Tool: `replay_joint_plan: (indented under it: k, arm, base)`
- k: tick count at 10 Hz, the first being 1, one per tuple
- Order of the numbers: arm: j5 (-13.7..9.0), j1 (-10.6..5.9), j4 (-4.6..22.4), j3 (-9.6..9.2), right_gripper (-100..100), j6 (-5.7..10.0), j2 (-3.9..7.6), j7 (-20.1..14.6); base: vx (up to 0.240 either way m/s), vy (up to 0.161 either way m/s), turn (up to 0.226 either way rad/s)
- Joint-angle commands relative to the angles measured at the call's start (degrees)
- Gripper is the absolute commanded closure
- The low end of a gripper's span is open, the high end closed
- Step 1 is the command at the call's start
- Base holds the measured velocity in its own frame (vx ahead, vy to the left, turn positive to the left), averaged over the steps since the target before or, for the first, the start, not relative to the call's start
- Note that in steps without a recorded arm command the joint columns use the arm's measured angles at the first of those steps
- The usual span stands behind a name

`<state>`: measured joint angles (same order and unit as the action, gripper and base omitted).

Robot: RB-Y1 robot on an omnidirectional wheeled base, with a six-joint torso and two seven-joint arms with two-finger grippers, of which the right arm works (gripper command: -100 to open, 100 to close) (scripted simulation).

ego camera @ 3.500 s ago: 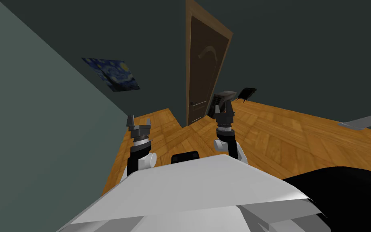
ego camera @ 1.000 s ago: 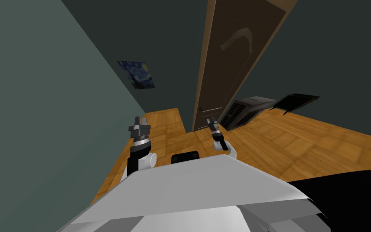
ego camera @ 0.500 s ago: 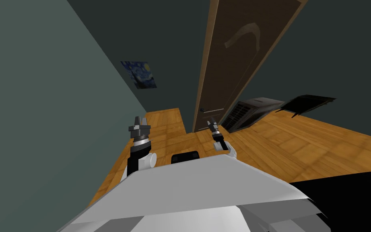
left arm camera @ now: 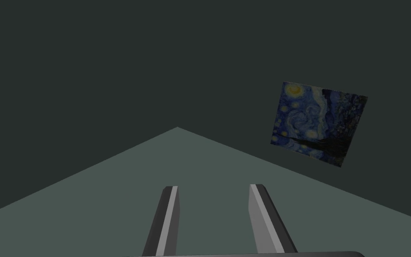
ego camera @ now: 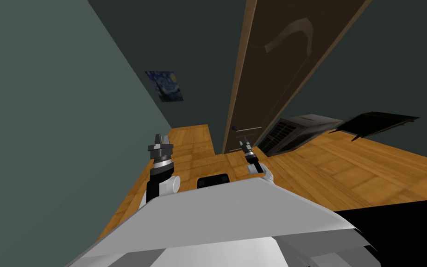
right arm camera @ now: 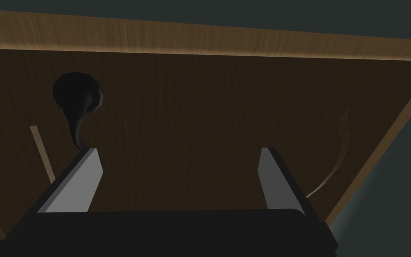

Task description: Pull the door open

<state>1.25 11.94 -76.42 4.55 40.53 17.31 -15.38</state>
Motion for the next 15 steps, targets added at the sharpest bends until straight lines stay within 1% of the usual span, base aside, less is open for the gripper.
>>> replay_joint_plan:
  k: [1,3,6,7,8,11,12,15]
  arm:
    - [-0.2,-0.73,2.9,0.02,-100,0.72,0.64,-0.2]
    - [-0.6,-1.70,7.2,0.12,-100,1.25,1.66,-0.6]
    - [-1.1,-3.07,12.5,0.25,-100,1.99,3.09,-1.2]
    - [-1.3,-3.51,13.8,0.30,-100,2.23,3.55,-1.4]
    - [-1.3,-3.51,14.2,0.30,-100,2.23,3.55,-1.4]
    - [-1.7,-4.70,18.8,0.41,-100,2.88,4.79,-1.9]
    - [-2.0,-5.42,21.6,0.49,-100,3.28,5.54,-2.2]
    - [-2.3,-6.32,25.0,0.57,-100,3.77,6.48,-2.6]
  base:
    - [0.065,-0.092,0.125]
    - [0.075,-0.096,0.122]
    - [0.068,-0.092,0.111]
    - [0.063,-0.077,0.122]
    - [0.047,-0.055,0.037]
    - [0.041,-0.055,0.091]
    - [0.065,-0.095,0.149]
    - [0.074,-0.103,0.083]
